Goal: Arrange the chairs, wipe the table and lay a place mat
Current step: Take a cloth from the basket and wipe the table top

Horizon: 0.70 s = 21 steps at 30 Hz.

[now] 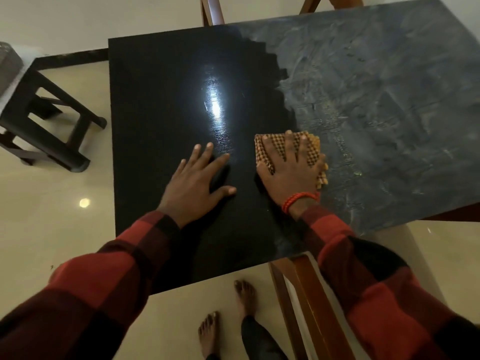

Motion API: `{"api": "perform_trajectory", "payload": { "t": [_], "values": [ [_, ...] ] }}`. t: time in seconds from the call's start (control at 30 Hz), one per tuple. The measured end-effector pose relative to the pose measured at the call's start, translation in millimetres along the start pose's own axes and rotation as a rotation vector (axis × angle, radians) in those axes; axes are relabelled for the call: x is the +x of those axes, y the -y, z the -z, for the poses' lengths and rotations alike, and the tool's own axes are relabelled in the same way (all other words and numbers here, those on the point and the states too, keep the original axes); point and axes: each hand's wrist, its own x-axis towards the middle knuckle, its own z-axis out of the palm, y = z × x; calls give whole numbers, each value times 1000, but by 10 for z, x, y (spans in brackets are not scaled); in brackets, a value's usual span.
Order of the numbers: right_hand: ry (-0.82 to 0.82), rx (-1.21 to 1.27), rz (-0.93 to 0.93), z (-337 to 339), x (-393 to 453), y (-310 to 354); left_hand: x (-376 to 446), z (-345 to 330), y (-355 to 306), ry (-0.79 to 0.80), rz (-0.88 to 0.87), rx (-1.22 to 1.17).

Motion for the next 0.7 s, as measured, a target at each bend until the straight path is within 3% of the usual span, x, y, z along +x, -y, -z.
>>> {"api": "perform_trajectory", "payload": {
  "t": [0.13,0.33,0.7],
  "values": [
    [32,13,121,-27,-603,9,79,-67,-108,129,6,132],
    [63,30,136,-89,-1263,-149,127,-50,-188,197,28,147],
    [-42,36,93,-3,119,-7,291,13,-105,242,67,90]
  ]
}}
